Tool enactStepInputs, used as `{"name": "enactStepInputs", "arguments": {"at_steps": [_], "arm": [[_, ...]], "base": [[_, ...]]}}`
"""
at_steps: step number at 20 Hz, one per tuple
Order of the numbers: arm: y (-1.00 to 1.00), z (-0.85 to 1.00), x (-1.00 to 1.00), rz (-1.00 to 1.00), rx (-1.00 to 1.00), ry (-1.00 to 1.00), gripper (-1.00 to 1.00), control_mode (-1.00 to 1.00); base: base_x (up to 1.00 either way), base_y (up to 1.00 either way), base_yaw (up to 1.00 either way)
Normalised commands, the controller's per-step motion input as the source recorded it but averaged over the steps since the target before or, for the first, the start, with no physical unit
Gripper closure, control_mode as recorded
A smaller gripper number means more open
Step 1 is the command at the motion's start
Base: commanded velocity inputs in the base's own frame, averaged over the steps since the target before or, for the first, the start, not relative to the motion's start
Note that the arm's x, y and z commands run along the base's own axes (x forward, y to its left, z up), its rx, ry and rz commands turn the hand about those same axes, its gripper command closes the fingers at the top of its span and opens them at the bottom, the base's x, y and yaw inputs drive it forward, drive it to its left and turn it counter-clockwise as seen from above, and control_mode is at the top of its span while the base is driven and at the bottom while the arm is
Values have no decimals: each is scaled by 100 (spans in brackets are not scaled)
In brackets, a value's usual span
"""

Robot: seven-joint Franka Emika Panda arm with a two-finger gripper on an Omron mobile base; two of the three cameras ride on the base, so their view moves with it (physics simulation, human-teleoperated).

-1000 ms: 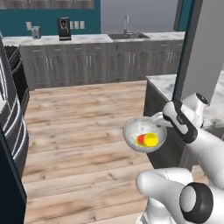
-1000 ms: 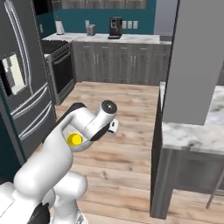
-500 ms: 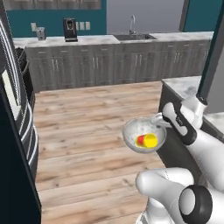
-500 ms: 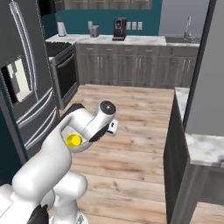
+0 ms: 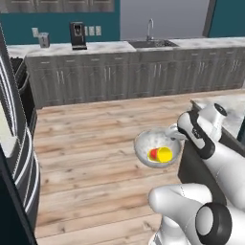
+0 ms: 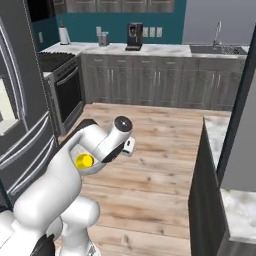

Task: Place the cup inside the bowl on the dining table and move the bowl to any counter.

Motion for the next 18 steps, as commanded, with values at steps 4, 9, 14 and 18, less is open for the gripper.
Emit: {"name": "enactStepInputs", "arguments": {"at_steps": [4, 9, 14, 18], "arm": [[0, 0, 0, 0, 0, 0, 100, 100], [0, 0, 0, 0, 0, 0, 100, 100], [0, 0, 0, 0, 0, 0, 100, 100], [0, 0, 0, 0, 0, 0, 100, 100]], "base": [[78, 29, 0], [71, 34, 0], [68, 31, 0], [60, 14, 0]]}}
